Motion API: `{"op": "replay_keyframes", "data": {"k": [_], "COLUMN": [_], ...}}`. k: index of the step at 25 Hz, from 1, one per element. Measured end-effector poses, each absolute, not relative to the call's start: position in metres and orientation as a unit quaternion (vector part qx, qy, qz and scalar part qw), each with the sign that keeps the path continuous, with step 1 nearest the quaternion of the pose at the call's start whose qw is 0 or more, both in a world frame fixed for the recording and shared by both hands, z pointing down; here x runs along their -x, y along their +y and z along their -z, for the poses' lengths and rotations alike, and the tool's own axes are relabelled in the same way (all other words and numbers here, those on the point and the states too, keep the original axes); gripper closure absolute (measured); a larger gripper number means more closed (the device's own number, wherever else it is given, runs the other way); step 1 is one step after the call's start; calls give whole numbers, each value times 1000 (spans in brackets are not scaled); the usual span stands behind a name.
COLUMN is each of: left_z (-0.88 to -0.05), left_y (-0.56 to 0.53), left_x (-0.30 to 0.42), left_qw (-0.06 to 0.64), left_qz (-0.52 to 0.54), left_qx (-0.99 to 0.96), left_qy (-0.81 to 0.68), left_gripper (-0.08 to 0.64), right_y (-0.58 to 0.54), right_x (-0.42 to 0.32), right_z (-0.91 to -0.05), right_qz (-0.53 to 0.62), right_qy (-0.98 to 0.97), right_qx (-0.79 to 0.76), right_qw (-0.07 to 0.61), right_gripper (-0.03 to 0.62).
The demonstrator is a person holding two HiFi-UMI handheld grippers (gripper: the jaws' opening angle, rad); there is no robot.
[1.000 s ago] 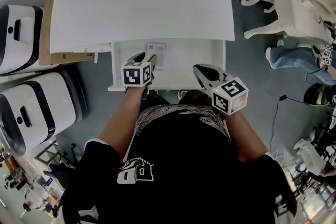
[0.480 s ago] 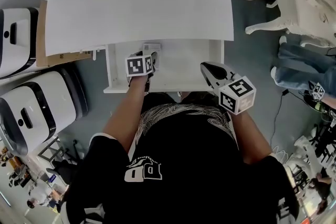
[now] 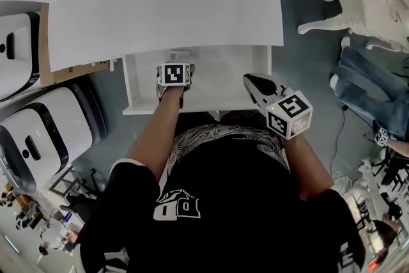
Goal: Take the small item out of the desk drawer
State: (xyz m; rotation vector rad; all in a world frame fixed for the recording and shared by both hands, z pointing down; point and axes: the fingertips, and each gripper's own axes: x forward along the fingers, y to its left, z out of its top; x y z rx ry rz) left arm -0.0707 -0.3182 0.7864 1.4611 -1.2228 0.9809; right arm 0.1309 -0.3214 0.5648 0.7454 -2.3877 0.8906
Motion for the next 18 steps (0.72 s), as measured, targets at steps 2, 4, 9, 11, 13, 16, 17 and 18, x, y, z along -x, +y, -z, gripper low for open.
{"op": "replay_keyframes", "data": {"k": [2, 4, 9, 11, 13, 16, 17, 18], "left_z": [-791, -789, -790, -789, -790, -796, -799, -803], "left_y": [-320, -328, -327, -326, -325, -322, -320, -318], "left_x": [73, 76, 84, 90, 94, 95, 95, 93], "left_qw": [462, 436, 440, 430, 423, 433, 441, 452], "left_qz": [-420, -435, -442, -451, -462, -467, -466, -463], "left_qx": [-594, -595, -580, -579, -579, -578, -577, -575], "left_qy": [-508, -516, -525, -526, -522, -510, -505, -501], "left_gripper": [156, 148, 137, 135, 129, 123, 121, 120], "right_y": [-321, -320, -321, -321, -321, -321, -321, -321], "right_x": [-132, -132, -133, -133, -133, -132, -131, -131], "right_z": [-566, -567, -569, -569, -570, -571, -572, -572], "right_qz": [-326, -326, -330, -331, -332, -333, -334, -334], "right_qy": [-873, -872, -870, -869, -869, -869, -869, -868], "right_qx": [-271, -271, -276, -276, -276, -275, -275, -275], "right_qw": [243, 243, 243, 242, 242, 242, 242, 242], "right_gripper": [584, 583, 583, 583, 583, 583, 584, 583]}}
